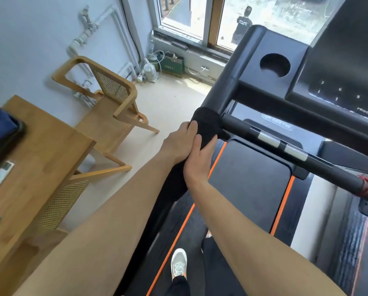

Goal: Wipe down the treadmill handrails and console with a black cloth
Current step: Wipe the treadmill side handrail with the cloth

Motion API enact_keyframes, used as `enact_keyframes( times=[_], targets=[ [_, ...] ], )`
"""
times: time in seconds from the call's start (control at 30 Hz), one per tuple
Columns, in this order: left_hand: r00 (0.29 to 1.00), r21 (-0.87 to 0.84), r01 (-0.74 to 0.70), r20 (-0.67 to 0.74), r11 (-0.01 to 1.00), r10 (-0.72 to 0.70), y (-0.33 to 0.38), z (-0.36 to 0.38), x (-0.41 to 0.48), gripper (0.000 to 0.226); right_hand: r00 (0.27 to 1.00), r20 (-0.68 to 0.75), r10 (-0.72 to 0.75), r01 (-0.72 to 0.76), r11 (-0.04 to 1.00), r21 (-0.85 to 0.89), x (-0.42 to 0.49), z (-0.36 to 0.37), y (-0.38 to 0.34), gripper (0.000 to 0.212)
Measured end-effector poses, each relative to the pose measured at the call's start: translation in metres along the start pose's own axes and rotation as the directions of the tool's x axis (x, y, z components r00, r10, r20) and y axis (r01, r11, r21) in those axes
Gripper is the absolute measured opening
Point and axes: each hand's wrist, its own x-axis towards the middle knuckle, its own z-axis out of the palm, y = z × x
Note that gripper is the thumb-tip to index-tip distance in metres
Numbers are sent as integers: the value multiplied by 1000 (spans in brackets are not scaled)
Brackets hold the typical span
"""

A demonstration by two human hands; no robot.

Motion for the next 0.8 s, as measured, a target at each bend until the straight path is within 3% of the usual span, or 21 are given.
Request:
enact_keyframes(
  times=[0.1, 0.2, 0.3, 0.37, 0.47, 0.53, 0.6, 0.73, 0.8],
  targets=[
    [998, -136, 46, 38, 990, -41, -41, -7, -44, 53, 992, 35, -124, 127, 986, -107, -48, 3, 13, 64],
    [979, -359, 176, 165, 917, -123, -67, -16, -67, 48, 981, 84, -177, 194, 933, -302, -78, 8, 20, 73],
    [953, -397, 281, 223, 874, -205, -64, -23, -62, 50, 978, 107, -177, 206, 879, -430, -79, 8, 17, 74],
    [952, -376, 285, 220, 882, -214, -58, -22, -48, 54, 968, 126, -216, 249, 774, -583, -66, 9, 12, 72],
    [952, -442, 288, 228, 850, -205, -39, -19, -24, 45, 936, 187, -298, 319, 495, -808, -29, 10, -3, 66],
    [948, -542, 304, 257, 783, -190, -18, -19, -1, 34, 917, 236, -321, 351, 373, -859, 7, 9, -17, 66],
    [946, -585, 305, 274, 751, -171, 7, -20, 25, 27, 903, 255, -347, 370, 321, -872, 46, 6, -29, 67],
    [950, -606, 294, 271, 739, -156, 56, -15, 79, 17, 897, 256, -359, 375, 317, -871, 115, -7, -57, 68],
    [954, -620, 294, 241, 728, -179, 81, -13, 103, 33, 896, 272, -350, 378, 282, -882, 149, -12, -72, 68]
  ],
)
